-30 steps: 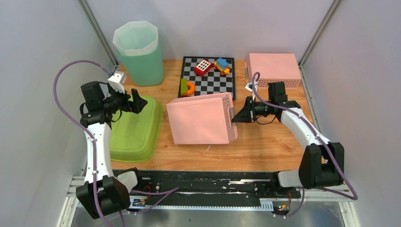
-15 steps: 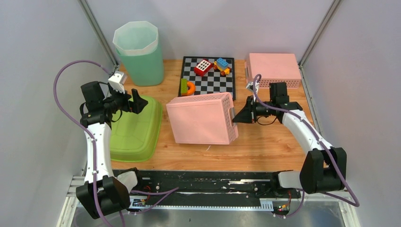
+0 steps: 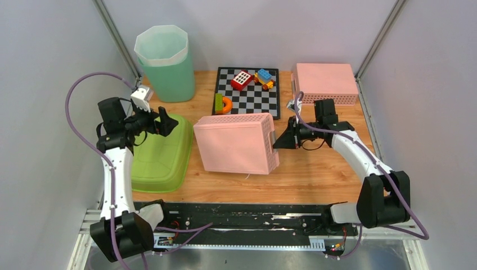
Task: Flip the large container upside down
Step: Turn the container upside down at the center of the board.
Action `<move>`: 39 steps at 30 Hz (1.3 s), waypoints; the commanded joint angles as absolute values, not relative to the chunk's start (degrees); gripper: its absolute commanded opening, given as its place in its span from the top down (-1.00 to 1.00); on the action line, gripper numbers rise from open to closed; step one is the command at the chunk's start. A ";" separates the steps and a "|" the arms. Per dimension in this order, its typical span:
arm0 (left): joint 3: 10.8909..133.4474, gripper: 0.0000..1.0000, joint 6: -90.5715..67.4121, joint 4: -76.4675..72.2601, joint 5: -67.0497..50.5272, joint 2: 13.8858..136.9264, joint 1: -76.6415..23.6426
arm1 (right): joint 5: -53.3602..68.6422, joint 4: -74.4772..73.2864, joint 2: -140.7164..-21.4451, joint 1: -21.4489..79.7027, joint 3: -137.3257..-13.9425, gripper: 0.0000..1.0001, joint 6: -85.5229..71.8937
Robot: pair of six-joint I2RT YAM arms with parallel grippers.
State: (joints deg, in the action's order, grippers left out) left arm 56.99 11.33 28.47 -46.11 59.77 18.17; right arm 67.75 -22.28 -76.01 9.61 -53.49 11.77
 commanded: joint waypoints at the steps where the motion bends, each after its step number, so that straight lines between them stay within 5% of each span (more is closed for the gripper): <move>1: 56.03 -1.00 10.80 27.13 -47.12 58.90 17.44 | 67.22 -21.79 -77.35 12.78 -52.56 0.93 13.87; 19: 60.16 -1.00 16.59 34.65 -43.27 68.35 2.56 | 63.01 -22.35 -90.33 12.86 -53.45 0.88 13.58; 39: 55.46 -1.00 14.89 30.78 -53.09 72.83 -1.36 | 61.22 -25.18 -94.38 11.37 -56.14 0.88 14.41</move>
State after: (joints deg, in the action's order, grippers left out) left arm 56.49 14.94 31.68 -50.11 71.07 0.75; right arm 61.43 -23.24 -94.08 12.14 -54.63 13.06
